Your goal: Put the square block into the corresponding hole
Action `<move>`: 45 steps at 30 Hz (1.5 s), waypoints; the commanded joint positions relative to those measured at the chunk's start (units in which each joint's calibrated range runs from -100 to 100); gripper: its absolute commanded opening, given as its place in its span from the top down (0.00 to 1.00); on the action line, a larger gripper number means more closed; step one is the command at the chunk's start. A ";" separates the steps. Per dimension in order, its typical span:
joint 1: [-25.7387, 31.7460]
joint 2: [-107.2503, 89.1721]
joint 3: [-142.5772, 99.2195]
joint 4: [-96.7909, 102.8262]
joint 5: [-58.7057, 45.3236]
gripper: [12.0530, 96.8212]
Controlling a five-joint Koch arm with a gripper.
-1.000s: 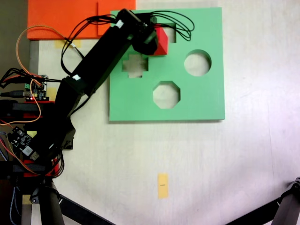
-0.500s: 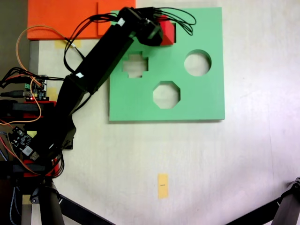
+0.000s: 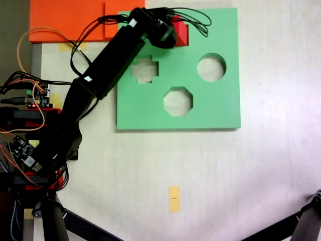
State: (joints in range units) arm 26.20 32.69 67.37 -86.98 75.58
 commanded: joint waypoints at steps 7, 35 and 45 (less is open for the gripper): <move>0.20 2.50 3.62 4.31 0.20 0.74; -2.54 -27.39 4.81 -11.38 -10.31 0.15; -14.07 -68.17 4.42 -13.02 -42.54 0.15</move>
State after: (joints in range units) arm 14.58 -28.32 69.13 -98.73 39.24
